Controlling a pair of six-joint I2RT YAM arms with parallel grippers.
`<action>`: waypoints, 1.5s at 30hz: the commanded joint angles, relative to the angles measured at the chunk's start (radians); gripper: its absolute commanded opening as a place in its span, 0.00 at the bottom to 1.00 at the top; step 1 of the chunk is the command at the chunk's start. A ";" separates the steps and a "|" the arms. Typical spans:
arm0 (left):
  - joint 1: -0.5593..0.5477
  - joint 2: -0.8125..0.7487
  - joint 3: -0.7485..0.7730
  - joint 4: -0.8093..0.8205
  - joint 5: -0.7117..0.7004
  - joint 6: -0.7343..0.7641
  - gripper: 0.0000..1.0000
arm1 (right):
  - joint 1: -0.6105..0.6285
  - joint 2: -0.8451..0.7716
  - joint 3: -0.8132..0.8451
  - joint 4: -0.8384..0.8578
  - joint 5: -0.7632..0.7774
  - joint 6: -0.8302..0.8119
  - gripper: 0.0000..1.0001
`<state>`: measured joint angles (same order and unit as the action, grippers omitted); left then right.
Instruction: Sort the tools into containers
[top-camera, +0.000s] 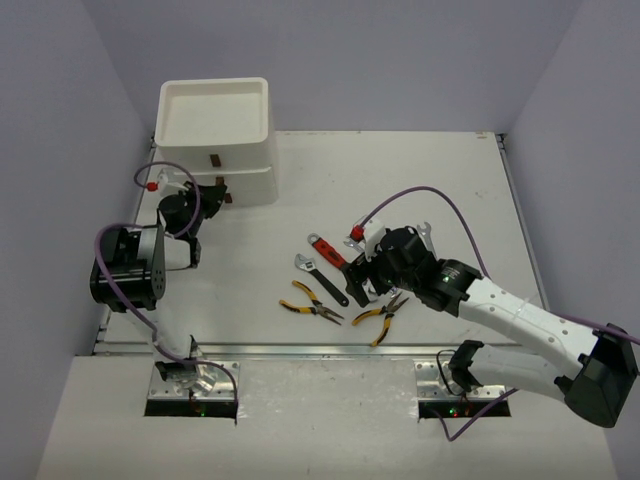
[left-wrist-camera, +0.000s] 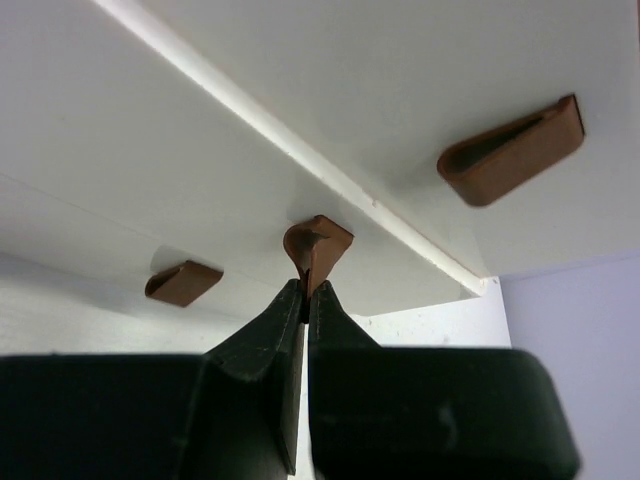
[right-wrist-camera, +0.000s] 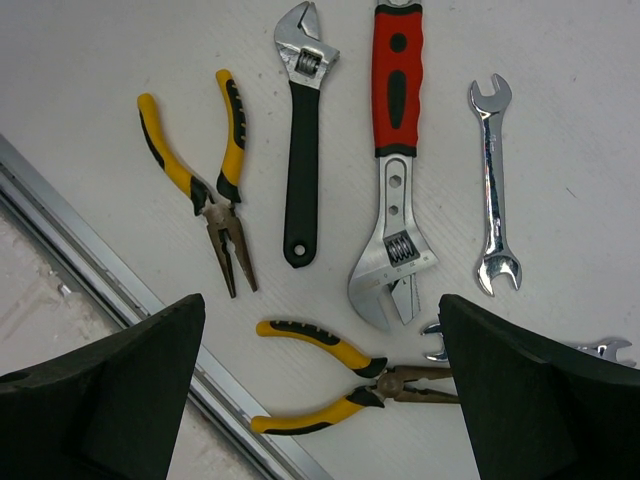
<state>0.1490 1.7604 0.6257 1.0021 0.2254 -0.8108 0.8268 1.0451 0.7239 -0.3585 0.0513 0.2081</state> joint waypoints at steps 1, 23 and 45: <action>0.007 -0.063 -0.107 0.114 -0.071 -0.062 0.00 | -0.004 -0.005 -0.002 0.052 -0.004 -0.013 0.99; 0.000 -0.411 -0.411 -0.031 -0.102 -0.074 0.00 | -0.005 0.009 -0.009 0.072 -0.046 0.002 0.99; -0.197 -0.979 -0.215 -0.966 -0.322 -0.105 1.00 | -0.034 0.173 0.059 0.069 0.175 0.155 0.99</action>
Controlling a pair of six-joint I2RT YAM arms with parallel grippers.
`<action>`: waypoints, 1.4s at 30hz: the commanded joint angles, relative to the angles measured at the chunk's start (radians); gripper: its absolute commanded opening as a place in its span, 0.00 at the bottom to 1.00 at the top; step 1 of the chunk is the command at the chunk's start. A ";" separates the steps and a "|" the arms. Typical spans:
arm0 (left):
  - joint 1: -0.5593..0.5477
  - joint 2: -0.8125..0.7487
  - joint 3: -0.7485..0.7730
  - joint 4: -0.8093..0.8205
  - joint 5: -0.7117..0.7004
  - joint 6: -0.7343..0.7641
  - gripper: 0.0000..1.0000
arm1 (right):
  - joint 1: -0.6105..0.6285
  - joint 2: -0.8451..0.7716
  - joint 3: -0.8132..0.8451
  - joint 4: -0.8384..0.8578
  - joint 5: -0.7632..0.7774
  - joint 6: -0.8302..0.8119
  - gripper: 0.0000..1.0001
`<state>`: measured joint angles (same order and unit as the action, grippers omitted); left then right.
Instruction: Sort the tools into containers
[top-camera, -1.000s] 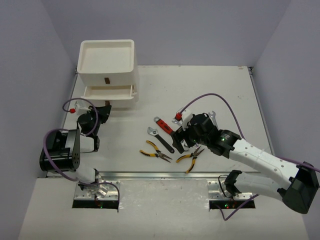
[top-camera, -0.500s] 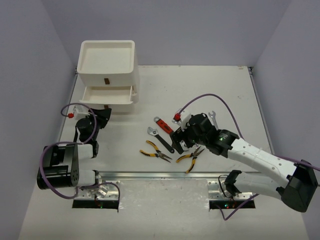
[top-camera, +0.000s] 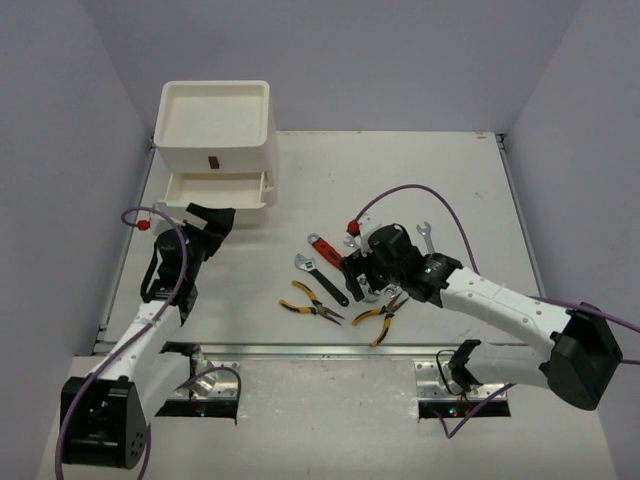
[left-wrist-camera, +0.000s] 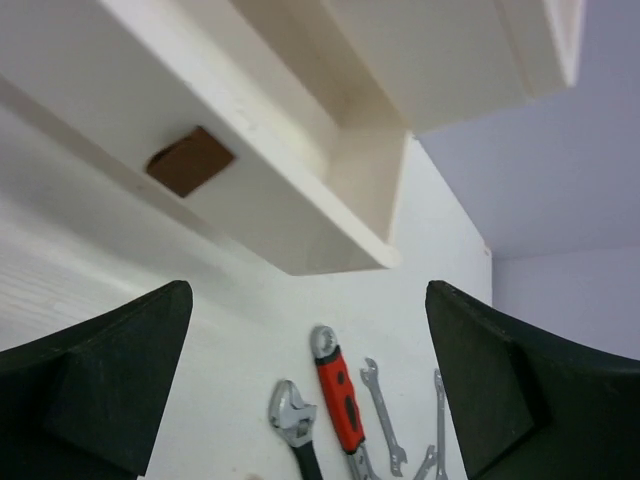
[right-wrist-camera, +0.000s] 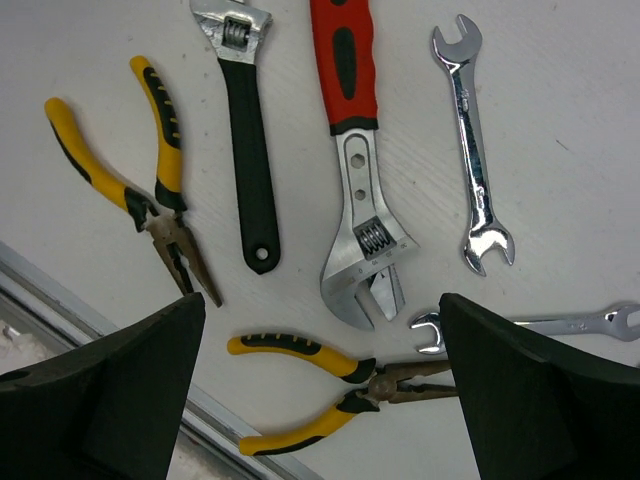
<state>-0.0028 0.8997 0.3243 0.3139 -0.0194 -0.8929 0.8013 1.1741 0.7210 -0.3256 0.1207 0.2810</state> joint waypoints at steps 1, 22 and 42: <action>-0.046 -0.140 0.098 -0.311 -0.066 -0.031 1.00 | -0.010 0.058 0.068 0.037 0.120 0.102 0.99; -0.049 -0.291 0.487 -0.850 -0.063 0.473 1.00 | -0.099 0.133 0.147 -0.155 0.394 0.408 0.99; -0.059 -0.320 0.405 -0.813 -0.050 0.477 1.00 | 0.044 -0.067 -0.072 -0.482 0.295 1.081 0.76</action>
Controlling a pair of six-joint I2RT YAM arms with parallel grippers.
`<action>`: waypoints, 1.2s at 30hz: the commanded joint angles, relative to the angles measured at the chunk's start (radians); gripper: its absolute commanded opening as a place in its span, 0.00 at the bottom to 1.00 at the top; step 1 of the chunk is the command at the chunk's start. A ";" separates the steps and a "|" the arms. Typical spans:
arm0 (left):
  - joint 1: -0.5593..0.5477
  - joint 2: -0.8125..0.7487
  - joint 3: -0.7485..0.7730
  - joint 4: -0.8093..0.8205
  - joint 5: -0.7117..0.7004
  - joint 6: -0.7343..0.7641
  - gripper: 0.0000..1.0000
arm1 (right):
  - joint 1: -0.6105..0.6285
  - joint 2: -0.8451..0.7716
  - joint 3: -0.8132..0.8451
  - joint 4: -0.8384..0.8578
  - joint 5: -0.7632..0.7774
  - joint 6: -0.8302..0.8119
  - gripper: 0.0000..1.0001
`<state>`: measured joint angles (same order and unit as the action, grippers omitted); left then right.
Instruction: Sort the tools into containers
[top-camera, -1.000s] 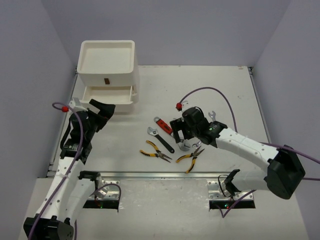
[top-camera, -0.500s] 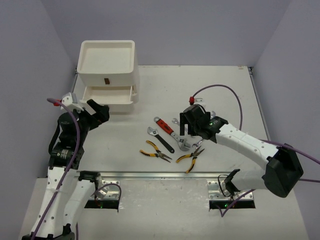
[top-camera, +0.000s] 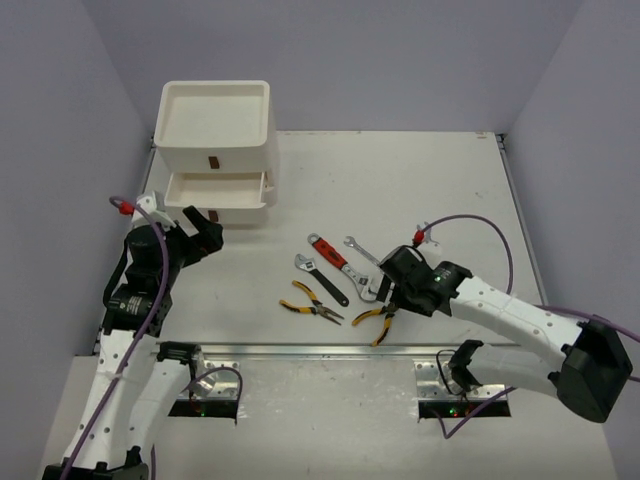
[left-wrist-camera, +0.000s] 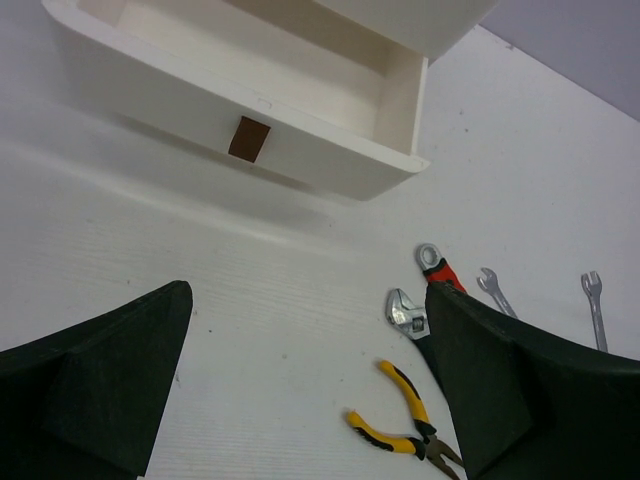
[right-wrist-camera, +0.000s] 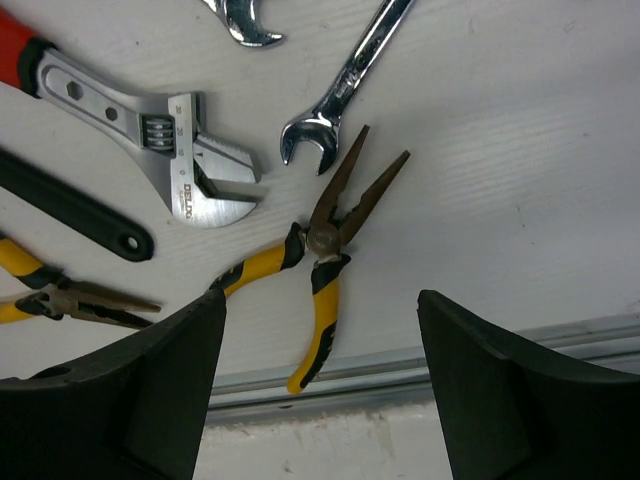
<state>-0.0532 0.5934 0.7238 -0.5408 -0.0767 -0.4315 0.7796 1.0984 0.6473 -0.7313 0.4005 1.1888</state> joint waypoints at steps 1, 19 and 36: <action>-0.008 -0.016 0.005 0.042 0.008 0.016 1.00 | 0.091 0.018 -0.009 -0.073 0.000 0.197 0.75; -0.051 -0.052 0.002 0.041 -0.014 0.017 1.00 | 0.196 0.292 -0.098 0.073 -0.106 0.304 0.33; -0.053 0.006 -0.016 0.132 0.310 -0.015 1.00 | 0.204 0.042 -0.051 -0.020 0.086 0.220 0.00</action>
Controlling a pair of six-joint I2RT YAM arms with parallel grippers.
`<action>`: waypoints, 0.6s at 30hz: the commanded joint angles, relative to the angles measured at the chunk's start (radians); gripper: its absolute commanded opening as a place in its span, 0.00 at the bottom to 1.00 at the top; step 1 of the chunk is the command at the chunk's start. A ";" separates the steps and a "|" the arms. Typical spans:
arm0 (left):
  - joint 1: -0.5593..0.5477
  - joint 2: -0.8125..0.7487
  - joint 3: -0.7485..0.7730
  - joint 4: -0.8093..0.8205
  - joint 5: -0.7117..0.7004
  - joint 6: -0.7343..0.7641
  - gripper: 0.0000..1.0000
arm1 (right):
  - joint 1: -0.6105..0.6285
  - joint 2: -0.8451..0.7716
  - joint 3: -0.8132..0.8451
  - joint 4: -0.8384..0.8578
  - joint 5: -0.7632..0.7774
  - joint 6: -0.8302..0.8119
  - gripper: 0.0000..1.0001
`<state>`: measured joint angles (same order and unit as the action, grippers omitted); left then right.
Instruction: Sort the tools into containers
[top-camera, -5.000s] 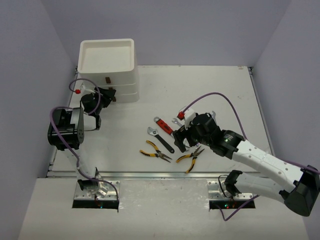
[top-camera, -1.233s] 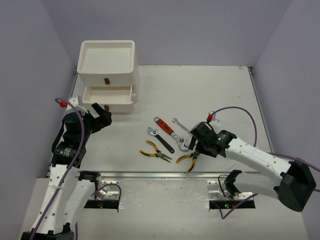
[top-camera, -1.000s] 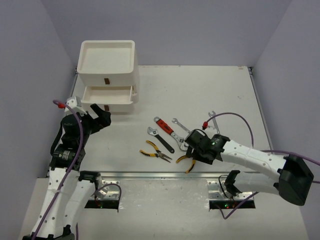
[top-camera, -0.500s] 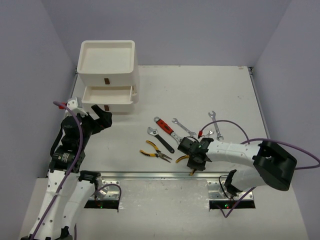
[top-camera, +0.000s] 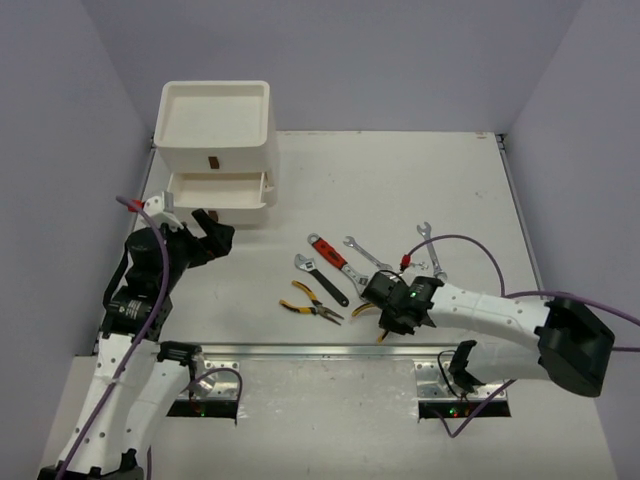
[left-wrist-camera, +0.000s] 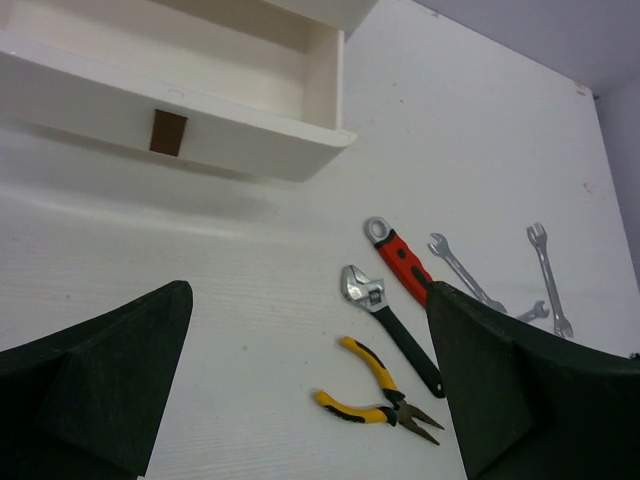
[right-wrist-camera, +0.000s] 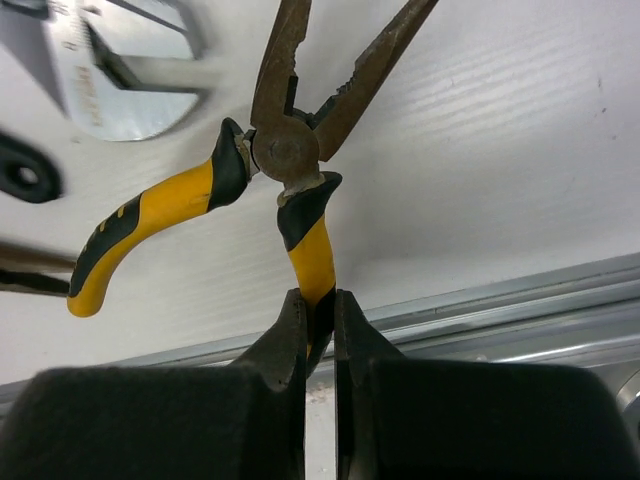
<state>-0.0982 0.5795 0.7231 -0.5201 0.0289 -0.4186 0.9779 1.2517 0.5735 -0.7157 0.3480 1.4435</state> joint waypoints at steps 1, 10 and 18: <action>-0.008 0.026 -0.036 0.146 0.270 -0.052 1.00 | 0.005 -0.136 0.026 -0.033 0.150 -0.054 0.00; -0.082 0.201 -0.256 0.846 0.760 -0.383 1.00 | 0.006 -0.270 0.072 0.271 0.128 -0.738 0.00; -0.387 0.445 -0.172 0.918 0.636 -0.340 1.00 | 0.005 -0.261 0.200 0.312 0.057 -0.917 0.00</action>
<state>-0.4046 0.9758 0.4937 0.2366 0.6883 -0.7440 0.9780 1.0016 0.6800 -0.5037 0.4074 0.6641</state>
